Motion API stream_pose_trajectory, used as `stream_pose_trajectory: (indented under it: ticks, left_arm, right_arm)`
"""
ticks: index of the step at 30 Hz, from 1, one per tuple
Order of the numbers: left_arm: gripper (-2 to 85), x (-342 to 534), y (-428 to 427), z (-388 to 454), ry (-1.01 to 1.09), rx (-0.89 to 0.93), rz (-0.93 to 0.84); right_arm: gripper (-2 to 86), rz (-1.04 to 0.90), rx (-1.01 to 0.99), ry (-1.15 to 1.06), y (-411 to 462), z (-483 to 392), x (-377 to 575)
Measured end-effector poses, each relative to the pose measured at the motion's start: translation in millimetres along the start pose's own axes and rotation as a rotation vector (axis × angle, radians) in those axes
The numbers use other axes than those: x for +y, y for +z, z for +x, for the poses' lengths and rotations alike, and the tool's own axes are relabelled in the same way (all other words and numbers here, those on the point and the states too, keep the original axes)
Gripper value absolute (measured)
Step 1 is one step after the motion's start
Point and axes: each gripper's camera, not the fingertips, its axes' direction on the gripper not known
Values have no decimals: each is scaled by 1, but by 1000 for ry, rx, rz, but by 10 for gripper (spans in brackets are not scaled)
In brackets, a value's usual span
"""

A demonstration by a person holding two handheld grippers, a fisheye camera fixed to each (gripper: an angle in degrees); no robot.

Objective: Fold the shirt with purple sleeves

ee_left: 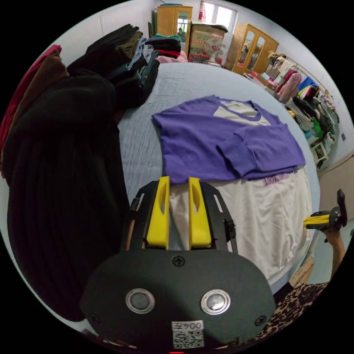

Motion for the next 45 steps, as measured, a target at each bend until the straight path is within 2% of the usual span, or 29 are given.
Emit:
stream_pose_trajectory:
  ticks: [3, 7, 11, 19, 24, 27, 31, 34, 37, 45]
  left_arm:
    - [79, 15, 2, 1, -29, -29, 2]
    - [80, 27, 1, -10, -76, 26, -6]
    - [78, 25, 11, 13, 34, -57, -58]
    - [31, 36, 25, 16, -2, -153, -81]
    - [36, 43, 23, 9, -54, -97, -110]
    - [45, 56, 8, 16, -10, -54, -125]
    - [56, 109, -30, 38, 61, 76, -38]
    - [57, 155, -40, 46, 89, 120, -41]
    - [59, 194, -39, 41, 66, 149, -88]
    - [81, 257, -44, 13, 63, 239, -149]
  right_arm:
    - [3, -27, 21, 30, 0, -11, -5]
    - [2, -18, 44, 13, -1, -24, -2]
    - [0, 21, 28, -4, -4, -31, 7]
    - [0, 32, 4, 19, -12, -44, 15]
    - [0, 47, 32, -22, -20, -58, 23]
    - [1, 79, 13, 11, -26, -60, 32]
    - [2, 97, -92, 102, -36, -48, 42]
    - [4, 109, -140, 133, -44, -44, 50]
    - [6, 125, -73, 66, -53, -58, 59]
    - [24, 81, -13, 111, -83, -72, 71]
